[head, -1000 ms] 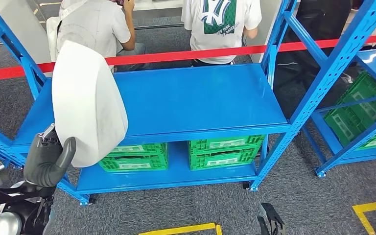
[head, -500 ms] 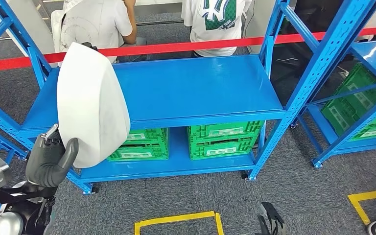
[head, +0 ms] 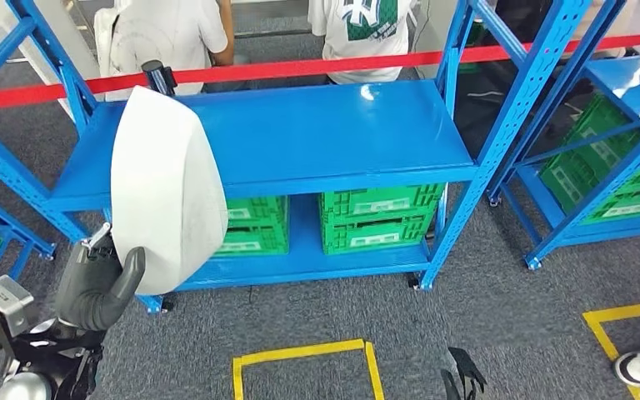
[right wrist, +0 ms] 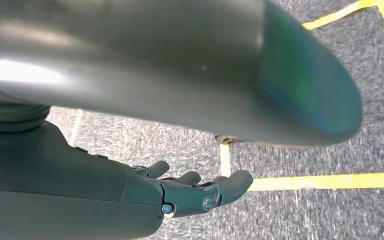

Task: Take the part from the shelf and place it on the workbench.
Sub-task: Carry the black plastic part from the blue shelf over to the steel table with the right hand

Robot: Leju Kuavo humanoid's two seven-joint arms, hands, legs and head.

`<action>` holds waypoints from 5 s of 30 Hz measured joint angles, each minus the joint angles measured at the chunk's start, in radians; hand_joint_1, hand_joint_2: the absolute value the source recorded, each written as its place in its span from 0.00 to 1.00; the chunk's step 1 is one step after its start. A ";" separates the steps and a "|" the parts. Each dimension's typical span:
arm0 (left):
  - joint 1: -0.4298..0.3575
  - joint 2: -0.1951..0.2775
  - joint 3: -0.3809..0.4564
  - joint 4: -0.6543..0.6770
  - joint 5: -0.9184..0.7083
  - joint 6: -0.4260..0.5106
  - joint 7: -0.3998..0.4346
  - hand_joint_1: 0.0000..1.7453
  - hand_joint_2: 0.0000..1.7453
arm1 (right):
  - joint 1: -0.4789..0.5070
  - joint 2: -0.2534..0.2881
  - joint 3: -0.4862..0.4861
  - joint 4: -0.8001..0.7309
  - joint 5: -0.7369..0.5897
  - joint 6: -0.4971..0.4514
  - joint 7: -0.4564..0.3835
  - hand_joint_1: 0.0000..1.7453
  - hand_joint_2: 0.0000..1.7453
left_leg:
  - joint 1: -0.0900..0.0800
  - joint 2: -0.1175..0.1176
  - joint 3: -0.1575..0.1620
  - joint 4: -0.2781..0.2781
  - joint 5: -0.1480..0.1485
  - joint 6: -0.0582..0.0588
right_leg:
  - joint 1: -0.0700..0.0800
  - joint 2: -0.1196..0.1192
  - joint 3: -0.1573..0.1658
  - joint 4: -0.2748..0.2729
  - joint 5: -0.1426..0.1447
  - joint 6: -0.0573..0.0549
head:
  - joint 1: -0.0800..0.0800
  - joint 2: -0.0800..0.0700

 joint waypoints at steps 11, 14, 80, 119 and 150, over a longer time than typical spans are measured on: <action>0.008 -0.016 -0.008 -0.003 -0.001 0.001 0.000 1.00 1.00 | 0.000 0.000 -0.001 0.000 -0.007 0.009 -0.005 0.00 0.00 | 0.000 0.007 -0.137 0.032 0.095 0.027 | 0.001 0.005 0.077 0.130 -0.131 0.008 | 0.009 0.000; 0.014 -0.017 -0.009 -0.007 -0.005 0.004 -0.005 1.00 1.00 | -0.003 0.000 -0.002 0.000 -0.007 0.011 -0.006 0.00 0.00 | -0.003 0.009 -0.158 0.047 0.110 0.010 | 0.008 0.006 0.148 0.011 -0.159 -0.004 | 0.009 0.000; 0.085 0.015 0.047 -0.078 0.006 0.043 -0.025 1.00 1.00 | -0.016 -0.019 -0.006 0.001 0.027 0.024 -0.012 0.00 0.00 | 0.001 0.010 -0.177 0.062 0.095 -0.008 | 0.008 -0.004 0.138 -0.022 -0.129 -0.029 | 0.008 0.000; -0.044 0.012 -0.013 0.031 0.043 0.006 -0.017 1.00 1.00 | -0.015 0.000 -0.007 0.001 -0.001 -0.002 -0.003 0.00 0.00 | -0.001 0.011 -0.169 0.004 0.155 0.013 | 0.012 0.003 0.111 -0.012 -0.121 -0.029 | 0.011 0.000; -0.066 -0.011 -0.013 0.034 0.042 -0.010 -0.010 1.00 1.00 | -0.025 0.016 -0.026 0.000 -0.029 -0.012 0.034 0.00 0.00 | 0.022 0.027 -0.220 0.035 0.169 0.008 | -0.014 -0.027 0.110 0.057 -0.183 0.037 | 0.016 0.000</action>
